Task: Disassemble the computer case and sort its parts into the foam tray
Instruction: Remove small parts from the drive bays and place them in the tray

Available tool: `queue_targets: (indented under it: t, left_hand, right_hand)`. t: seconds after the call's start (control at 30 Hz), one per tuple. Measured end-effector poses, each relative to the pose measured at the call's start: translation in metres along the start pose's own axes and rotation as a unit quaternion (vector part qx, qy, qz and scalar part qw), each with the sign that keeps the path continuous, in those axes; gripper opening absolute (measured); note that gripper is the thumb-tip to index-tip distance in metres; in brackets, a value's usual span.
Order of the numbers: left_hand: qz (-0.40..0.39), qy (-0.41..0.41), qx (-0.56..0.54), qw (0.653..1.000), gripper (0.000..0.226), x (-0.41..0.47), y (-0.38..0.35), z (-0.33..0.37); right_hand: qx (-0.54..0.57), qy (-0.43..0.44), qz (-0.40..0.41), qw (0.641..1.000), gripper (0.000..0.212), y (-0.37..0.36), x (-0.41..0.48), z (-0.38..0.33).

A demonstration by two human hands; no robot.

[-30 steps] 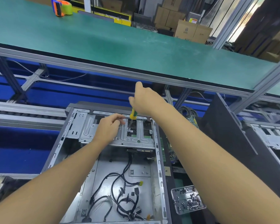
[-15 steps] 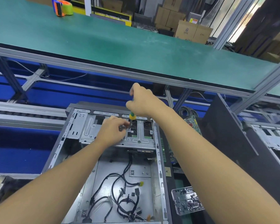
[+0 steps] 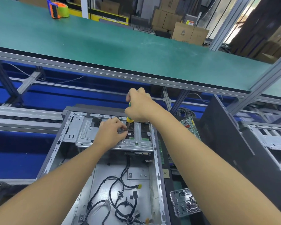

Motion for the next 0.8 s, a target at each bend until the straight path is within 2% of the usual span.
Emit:
queue_targets:
  t: [0.13, 0.2, 0.27, 0.33, 0.43, 0.6, 0.67, 0.73, 0.8]
  left_hand:
    - [0.001, 0.002, 0.001, 1.0, 0.012, 0.0, 0.0, -0.001]
    - [-0.001, 0.004, 0.008, 1.0, 0.013, 0.0, 0.0, -0.001]
    - [0.0, 0.003, 0.008, 1.0, 0.012, -0.001, 0.001, 0.0]
    - [0.001, 0.003, 0.007, 1.0, 0.01, -0.001, 0.002, 0.001]
    - [-0.001, 0.007, 0.013, 1.0, 0.01, -0.001, 0.002, 0.002]
    - [-0.005, 0.003, 0.01, 1.0, 0.01, -0.002, 0.001, 0.003]
    - [-0.011, 0.005, 0.013, 1.0, 0.01, -0.001, 0.001, 0.002]
    - [-0.016, 0.006, 0.011, 1.0, 0.011, -0.001, 0.001, 0.001]
    - [-0.018, 0.009, 0.005, 1.0, 0.012, -0.001, 0.001, 0.001]
  right_hand:
    - [-0.133, -0.051, 0.072, 0.987, 0.044, 0.006, -0.003, 0.008]
    - [-0.149, -0.048, 0.108, 0.982, 0.043, 0.009, -0.006, 0.007]
    - [-0.117, -0.013, 0.105, 0.987, 0.028, 0.008, -0.006, 0.004]
    - [-0.046, 0.009, 0.062, 0.997, 0.019, 0.005, -0.006, 0.003]
    - [-0.003, 0.007, 0.01, 1.0, 0.023, 0.001, -0.007, 0.002]
    - [-0.14, -0.024, 0.117, 0.983, 0.048, 0.009, -0.011, 0.004]
    - [-0.134, -0.003, 0.129, 0.983, 0.035, 0.01, -0.01, 0.002]
    - [-0.065, 0.021, 0.095, 0.993, 0.021, 0.007, -0.007, 0.0]
    - [-0.006, 0.019, 0.045, 0.999, 0.024, 0.003, -0.005, -0.001]
Point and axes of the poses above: each hand's wrist, its own x-axis towards the middle knuckle, its own y-axis out of the back of the hand, z = x × y, the point moved 8 cm from there along x, towards the middle knuckle, and after that the axes turned 5 degrees about -x, right-handed, at the moved point
